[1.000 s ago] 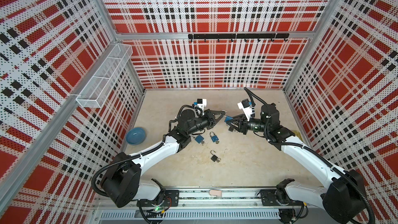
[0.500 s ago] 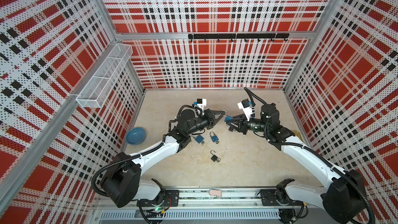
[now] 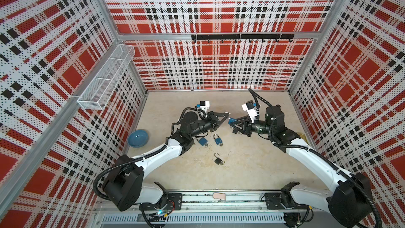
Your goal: Lock with the key
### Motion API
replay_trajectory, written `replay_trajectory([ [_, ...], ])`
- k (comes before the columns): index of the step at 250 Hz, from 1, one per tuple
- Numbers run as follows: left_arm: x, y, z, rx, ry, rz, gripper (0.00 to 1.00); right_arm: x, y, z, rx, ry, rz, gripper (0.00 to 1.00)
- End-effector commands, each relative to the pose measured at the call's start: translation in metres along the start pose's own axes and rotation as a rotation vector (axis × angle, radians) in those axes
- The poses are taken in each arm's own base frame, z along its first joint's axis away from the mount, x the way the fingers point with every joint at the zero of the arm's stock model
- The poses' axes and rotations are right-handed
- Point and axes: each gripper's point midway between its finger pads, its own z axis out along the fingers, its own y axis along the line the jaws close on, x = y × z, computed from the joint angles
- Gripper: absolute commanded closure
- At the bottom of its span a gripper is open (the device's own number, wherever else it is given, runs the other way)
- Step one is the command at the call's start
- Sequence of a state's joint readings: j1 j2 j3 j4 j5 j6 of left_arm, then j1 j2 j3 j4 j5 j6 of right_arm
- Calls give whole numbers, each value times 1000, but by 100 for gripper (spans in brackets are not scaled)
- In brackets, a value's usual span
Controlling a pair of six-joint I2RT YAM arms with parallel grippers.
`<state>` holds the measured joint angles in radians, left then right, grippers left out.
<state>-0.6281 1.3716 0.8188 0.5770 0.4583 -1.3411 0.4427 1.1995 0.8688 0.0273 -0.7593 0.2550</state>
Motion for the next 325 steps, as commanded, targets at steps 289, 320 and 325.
replay_trajectory([
  [289,-24,-19,-46,-36,42,447,27,-5,45,-26,-97,47,31,100],
  [320,2,-22,-30,7,138,507,28,0,51,-30,-111,55,61,100],
  [325,7,-23,-27,14,155,513,28,0,53,-31,-114,57,65,100],
])
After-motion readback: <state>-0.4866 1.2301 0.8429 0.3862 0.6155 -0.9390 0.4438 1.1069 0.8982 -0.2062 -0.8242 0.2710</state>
